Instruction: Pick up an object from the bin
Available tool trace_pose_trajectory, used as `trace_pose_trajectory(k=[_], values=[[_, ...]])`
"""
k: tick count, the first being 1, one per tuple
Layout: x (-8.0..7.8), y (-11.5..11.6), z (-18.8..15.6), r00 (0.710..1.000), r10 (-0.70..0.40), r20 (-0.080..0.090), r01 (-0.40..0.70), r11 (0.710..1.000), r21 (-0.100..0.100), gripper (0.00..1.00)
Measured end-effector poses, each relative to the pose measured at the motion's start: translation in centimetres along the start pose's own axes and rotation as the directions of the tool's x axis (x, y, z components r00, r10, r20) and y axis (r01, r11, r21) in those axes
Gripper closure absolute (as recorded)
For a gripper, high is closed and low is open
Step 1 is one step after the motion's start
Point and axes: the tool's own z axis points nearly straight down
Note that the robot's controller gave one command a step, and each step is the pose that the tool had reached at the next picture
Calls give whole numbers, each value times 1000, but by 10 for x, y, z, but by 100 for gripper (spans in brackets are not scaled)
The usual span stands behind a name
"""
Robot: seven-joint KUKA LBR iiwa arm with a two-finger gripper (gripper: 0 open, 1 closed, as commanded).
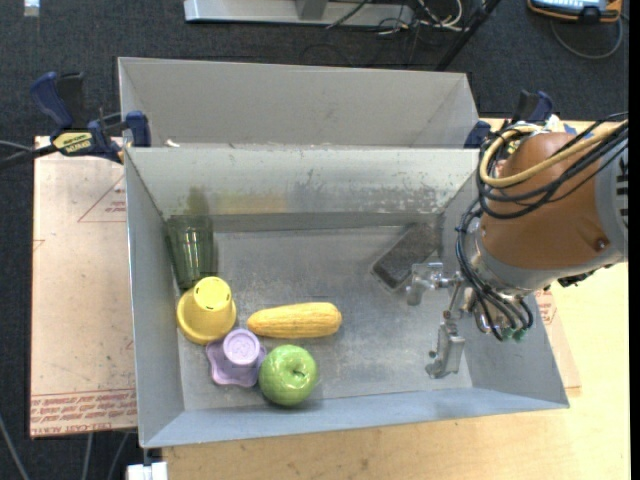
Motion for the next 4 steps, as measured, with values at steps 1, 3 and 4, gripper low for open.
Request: trace_pose_trajectory(k=[1,3,4], values=[[-2,0,-4,1000,-2,8,2,1000,1,0],[-71,-44,90,997,-71,1,71,997,-1,0],[-120,-50,65,948,-317,14,317,948,5,0]])
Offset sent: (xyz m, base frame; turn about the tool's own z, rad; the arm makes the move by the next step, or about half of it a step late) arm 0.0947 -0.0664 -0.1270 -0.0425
